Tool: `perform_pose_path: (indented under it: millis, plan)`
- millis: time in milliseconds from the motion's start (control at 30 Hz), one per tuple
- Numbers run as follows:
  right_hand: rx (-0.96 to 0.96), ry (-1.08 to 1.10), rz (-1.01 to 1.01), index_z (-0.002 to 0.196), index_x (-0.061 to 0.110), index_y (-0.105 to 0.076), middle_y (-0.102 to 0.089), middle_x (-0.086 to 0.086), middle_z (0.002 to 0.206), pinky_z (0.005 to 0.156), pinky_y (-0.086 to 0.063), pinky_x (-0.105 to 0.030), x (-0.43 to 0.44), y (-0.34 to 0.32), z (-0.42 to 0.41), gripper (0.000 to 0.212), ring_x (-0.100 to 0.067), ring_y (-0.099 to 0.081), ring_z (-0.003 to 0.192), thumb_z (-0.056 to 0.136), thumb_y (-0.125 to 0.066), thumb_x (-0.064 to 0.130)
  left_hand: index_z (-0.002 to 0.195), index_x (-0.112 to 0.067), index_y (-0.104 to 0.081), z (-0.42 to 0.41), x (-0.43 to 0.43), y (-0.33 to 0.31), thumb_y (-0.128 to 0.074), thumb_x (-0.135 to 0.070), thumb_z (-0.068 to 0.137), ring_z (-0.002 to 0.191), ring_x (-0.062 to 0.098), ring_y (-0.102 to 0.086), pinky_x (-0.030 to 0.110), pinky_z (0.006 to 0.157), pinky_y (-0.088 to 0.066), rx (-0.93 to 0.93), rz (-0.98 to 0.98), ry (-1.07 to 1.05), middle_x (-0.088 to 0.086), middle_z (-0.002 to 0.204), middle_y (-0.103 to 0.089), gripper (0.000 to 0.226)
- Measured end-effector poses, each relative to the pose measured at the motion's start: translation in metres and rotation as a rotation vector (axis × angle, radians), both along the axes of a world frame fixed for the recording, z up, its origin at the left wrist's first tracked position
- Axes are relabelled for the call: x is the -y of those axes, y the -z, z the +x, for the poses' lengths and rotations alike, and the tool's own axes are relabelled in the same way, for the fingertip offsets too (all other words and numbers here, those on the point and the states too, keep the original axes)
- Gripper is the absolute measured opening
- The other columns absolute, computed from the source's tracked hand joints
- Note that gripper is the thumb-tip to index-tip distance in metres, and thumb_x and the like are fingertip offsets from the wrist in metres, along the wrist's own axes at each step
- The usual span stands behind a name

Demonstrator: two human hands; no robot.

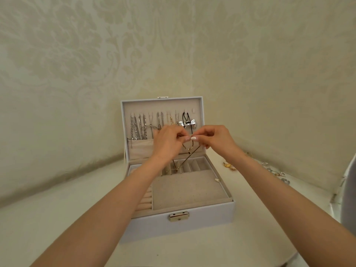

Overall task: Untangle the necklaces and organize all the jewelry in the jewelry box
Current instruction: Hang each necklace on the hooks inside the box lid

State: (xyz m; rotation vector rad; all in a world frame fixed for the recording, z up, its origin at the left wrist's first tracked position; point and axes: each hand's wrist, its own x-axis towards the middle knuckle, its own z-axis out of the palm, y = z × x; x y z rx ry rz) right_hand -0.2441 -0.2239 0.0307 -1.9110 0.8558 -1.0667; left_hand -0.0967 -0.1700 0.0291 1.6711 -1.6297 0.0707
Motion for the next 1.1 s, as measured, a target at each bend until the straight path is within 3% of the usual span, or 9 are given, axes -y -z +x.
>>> perform_pose_path:
  millis: [100, 267, 333, 433, 600, 767, 933, 1033, 1100]
  plan:
    - [0.0, -0.027, 0.015, 0.089, 0.002, -0.073, -0.061, -0.004, 0.064, 0.049, -0.04, -0.011, 0.001, -0.003, -0.003, 0.013, 0.001, -0.052, 0.05, 0.079, -0.073, 0.01, 0.077, -0.025, -0.067, 0.002, 0.001, -0.003, -0.068, -0.026, 0.083, 0.078, 0.01, -0.065, 0.034, 0.088, -0.046, -0.166, 0.024, 0.076, -0.011, 0.066, -0.066, 0.007]
    - [0.048, -0.03, 0.041, 0.09, -0.001, -0.071, -0.061, -0.002, 0.062, 0.046, -0.036, -0.006, 0.001, -0.007, -0.005, 0.011, 0.004, -0.052, 0.046, 0.081, -0.071, 0.005, 0.078, -0.019, -0.067, 0.004, 0.003, -0.009, -0.066, -0.019, 0.085, 0.074, 0.013, -0.066, 0.031, 0.082, -0.05, -0.282, 0.089, 0.145, -0.006, 0.065, -0.066, 0.008]
    - [0.067, -0.015, 0.042, 0.085, 0.004, -0.072, -0.063, -0.001, 0.062, 0.05, -0.04, -0.008, 0.004, -0.007, -0.005, 0.006, 0.002, -0.055, 0.05, 0.08, -0.071, 0.005, 0.074, -0.021, -0.065, 0.003, 0.004, -0.011, -0.065, -0.018, 0.086, 0.073, 0.014, -0.065, 0.031, 0.079, -0.048, -0.307, 0.085, 0.143, -0.005, 0.064, -0.065, 0.013]
    - [0.101, -0.002, 0.043, 0.078, 0.013, -0.071, -0.062, 0.003, 0.058, 0.054, -0.044, -0.013, 0.007, -0.009, -0.006, 0.008, -0.001, -0.055, 0.051, 0.08, -0.071, 0.005, 0.07, -0.022, -0.062, 0.003, 0.006, -0.015, -0.065, -0.017, 0.087, 0.057, 0.003, -0.061, 0.023, 0.068, -0.046, -0.361, 0.064, 0.159, -0.004, 0.061, -0.063, 0.018]
    - [0.128, -0.051, 0.07, 0.088, 0.012, -0.072, -0.066, -0.009, 0.072, 0.059, -0.049, -0.02, 0.007, -0.013, -0.007, 0.007, -0.009, -0.06, 0.06, 0.083, -0.069, 0.008, 0.075, -0.016, -0.062, 0.002, 0.008, -0.021, -0.063, -0.014, 0.088, 0.048, 0.003, -0.057, 0.012, 0.049, -0.041, -0.445, 0.064, 0.209, -0.001, 0.063, -0.061, 0.013]
    - [0.164, -0.121, 0.097, 0.101, 0.009, -0.069, -0.073, -0.011, 0.092, 0.067, -0.052, -0.015, 0.004, -0.016, -0.003, 0.023, -0.01, -0.069, 0.076, 0.078, -0.073, 0.006, 0.077, -0.018, -0.067, -0.002, 0.014, -0.026, -0.063, -0.011, 0.087, 0.062, 0.008, -0.059, 0.014, 0.055, -0.044, -0.412, 0.077, 0.241, -0.001, 0.068, -0.065, 0.013]
    - [0.188, -0.009, 0.077, 0.085, 0.01, -0.069, -0.07, -0.008, 0.076, 0.06, -0.052, -0.016, 0.011, -0.023, -0.001, 0.017, -0.006, -0.068, 0.063, 0.074, -0.074, -0.002, 0.086, -0.011, -0.071, -0.006, 0.026, -0.033, -0.063, -0.005, 0.087, 0.066, 0.011, -0.06, 0.018, 0.057, -0.05, -0.402, 0.05, 0.247, 0.002, 0.073, -0.064, 0.01]
    - [0.229, 0.059, 0.079, 0.086, 0.005, -0.068, -0.067, -0.008, 0.069, 0.053, -0.047, -0.013, 0.017, -0.028, 0.002, 0.018, -0.003, -0.063, 0.052, 0.073, -0.073, -0.006, 0.078, -0.017, -0.068, -0.005, 0.037, -0.037, -0.071, -0.01, 0.08, 0.063, 0.016, -0.06, 0.031, 0.064, -0.053, -0.362, -0.03, 0.151, 0.004, 0.07, -0.065, 0.008]
    - [0.235, 0.112, 0.057, 0.08, 0.006, -0.068, -0.067, -0.007, 0.069, 0.054, -0.048, -0.014, 0.021, -0.029, 0.007, 0.016, -0.005, -0.064, 0.055, 0.072, -0.074, -0.006, 0.072, -0.021, -0.062, -0.006, 0.042, -0.039, -0.074, -0.015, 0.077, 0.058, 0.016, -0.057, 0.031, 0.063, -0.05, -0.363, -0.067, 0.079, 0.003, 0.067, -0.063, 0.014]
